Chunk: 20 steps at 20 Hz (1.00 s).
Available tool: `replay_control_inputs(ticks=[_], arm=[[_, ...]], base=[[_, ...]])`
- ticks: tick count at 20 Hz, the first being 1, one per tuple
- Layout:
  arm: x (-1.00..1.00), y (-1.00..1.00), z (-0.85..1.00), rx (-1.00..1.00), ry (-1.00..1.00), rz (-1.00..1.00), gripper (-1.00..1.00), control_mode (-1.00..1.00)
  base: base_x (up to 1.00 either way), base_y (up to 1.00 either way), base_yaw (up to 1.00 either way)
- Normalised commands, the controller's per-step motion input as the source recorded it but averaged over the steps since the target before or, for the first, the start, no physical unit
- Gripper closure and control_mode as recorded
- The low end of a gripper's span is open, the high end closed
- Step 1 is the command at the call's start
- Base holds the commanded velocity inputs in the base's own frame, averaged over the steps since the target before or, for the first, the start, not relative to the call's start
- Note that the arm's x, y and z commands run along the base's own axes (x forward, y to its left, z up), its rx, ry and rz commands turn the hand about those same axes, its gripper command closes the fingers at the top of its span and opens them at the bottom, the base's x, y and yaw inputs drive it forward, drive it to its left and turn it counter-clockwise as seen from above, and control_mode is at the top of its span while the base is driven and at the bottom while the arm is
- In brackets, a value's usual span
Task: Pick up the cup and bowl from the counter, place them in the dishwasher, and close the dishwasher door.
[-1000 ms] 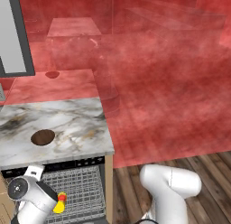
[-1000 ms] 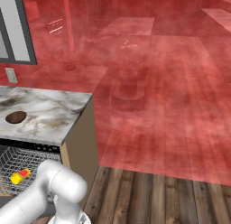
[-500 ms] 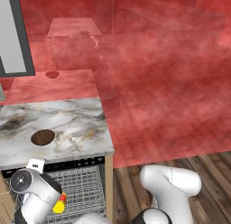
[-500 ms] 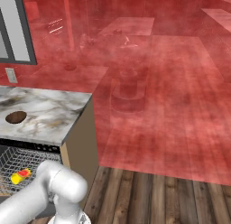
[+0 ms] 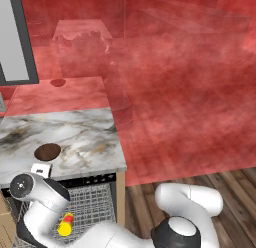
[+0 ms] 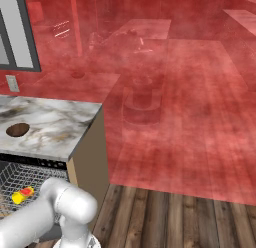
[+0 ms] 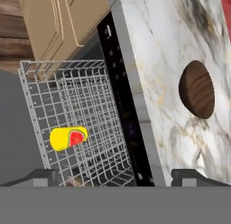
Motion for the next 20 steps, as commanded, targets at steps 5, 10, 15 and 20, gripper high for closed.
replay_control_inputs(ticks=[5,10,15,20], arm=[[0.24,-0.38,0.03,0.00,0.00,0.00,-1.00,-1.00],[0.34,-0.26,0.00,0.00,0.00,0.00,-1.00,-1.00],[0.43,-0.12,0.05,0.00,0.00,0.00,-1.00,-1.00],[0.45,0.00,0.00,0.00,0.00,0.00,-1.00,-1.00]], base=[[0.00,0.00,0.00],[0.00,0.00,0.00],[0.00,0.00,0.00],[0.00,0.00,0.00]])
